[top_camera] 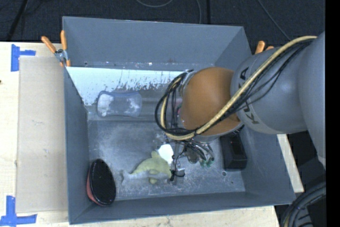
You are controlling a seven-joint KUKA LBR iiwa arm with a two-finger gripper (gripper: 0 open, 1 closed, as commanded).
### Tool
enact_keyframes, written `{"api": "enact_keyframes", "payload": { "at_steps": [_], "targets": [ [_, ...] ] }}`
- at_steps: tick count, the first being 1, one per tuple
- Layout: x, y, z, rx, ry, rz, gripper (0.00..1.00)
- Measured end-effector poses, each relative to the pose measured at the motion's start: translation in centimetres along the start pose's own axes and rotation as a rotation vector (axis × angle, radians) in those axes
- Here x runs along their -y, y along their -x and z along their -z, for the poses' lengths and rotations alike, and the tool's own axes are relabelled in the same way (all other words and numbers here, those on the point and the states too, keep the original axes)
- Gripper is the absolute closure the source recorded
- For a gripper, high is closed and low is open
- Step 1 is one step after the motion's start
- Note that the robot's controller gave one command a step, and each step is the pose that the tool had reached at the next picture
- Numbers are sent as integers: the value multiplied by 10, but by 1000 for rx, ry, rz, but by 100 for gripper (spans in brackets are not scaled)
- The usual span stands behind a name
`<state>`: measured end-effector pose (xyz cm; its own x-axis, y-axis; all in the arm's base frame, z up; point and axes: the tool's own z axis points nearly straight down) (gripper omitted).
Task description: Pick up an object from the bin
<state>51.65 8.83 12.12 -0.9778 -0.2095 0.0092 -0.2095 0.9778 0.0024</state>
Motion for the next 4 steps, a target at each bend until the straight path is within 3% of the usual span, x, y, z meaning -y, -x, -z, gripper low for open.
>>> {"api": "enact_keyframes", "payload": {
  "at_steps": [1,2,3,4],
  "targets": [
    [-49,-22,1,7,-3,93,0],
    [-57,-8,-32,5,-1,226,0],
    [-66,6,-52,6,-3,429,100],
    [-65,6,-52,6,-3,428,100]
  ]
}}
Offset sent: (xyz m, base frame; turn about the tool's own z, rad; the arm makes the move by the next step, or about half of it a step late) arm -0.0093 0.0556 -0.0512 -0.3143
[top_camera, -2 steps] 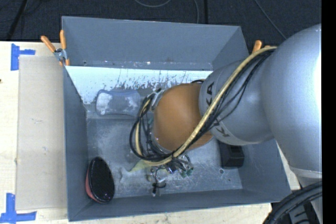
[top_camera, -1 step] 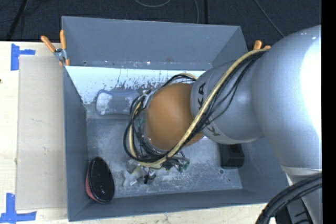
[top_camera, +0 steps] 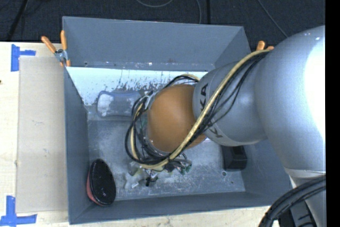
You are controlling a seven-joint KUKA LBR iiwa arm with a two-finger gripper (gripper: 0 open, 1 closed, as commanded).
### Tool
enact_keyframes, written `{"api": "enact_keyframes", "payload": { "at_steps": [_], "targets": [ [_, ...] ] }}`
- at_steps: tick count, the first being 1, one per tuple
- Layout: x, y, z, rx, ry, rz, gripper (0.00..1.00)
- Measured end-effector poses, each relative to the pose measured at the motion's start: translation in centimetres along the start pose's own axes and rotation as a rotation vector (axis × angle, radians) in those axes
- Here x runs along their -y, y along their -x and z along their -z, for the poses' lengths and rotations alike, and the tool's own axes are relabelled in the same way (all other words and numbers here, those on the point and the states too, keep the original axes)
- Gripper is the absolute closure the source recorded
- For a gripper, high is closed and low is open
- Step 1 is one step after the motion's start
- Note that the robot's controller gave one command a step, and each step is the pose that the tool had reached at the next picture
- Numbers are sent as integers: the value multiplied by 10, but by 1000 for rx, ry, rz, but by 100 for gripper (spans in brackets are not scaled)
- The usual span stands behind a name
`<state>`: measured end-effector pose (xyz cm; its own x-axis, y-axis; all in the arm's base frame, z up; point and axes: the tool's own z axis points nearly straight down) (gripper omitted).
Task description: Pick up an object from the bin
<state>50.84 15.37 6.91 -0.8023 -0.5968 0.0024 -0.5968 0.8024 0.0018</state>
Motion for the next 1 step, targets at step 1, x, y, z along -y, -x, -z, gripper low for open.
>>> {"api": "enact_keyframes", "payload": {
  "at_steps": [1],
  "targets": [
    [0,0,2,-1,0,0,100]
  ]
}}
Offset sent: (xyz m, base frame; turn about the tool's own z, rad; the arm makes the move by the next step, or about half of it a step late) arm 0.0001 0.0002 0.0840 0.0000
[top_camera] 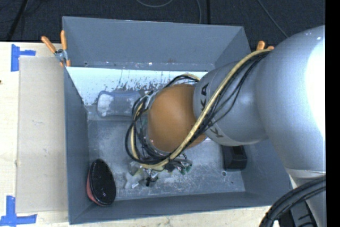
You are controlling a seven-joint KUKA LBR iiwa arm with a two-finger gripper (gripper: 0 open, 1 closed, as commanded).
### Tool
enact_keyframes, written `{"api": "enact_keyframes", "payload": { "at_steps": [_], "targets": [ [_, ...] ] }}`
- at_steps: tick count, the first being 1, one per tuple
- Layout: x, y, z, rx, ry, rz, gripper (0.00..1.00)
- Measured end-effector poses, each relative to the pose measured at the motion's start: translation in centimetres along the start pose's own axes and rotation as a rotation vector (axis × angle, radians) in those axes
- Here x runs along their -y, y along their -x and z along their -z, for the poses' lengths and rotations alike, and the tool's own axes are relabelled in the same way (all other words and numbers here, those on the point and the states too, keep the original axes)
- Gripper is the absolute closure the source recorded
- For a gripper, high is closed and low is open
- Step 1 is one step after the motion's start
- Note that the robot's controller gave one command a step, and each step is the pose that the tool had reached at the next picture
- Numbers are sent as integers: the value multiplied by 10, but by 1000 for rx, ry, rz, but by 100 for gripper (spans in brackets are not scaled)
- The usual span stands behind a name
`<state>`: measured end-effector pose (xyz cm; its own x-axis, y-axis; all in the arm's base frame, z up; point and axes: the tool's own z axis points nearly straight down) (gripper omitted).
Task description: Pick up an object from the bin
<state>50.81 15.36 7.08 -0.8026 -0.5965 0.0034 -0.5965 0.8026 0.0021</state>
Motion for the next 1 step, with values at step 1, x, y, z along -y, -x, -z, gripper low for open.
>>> {"api": "enact_keyframes", "payload": {
  "at_steps": [1],
  "targets": [
    [-1,-1,8,-6,2,0,100]
  ]
}}
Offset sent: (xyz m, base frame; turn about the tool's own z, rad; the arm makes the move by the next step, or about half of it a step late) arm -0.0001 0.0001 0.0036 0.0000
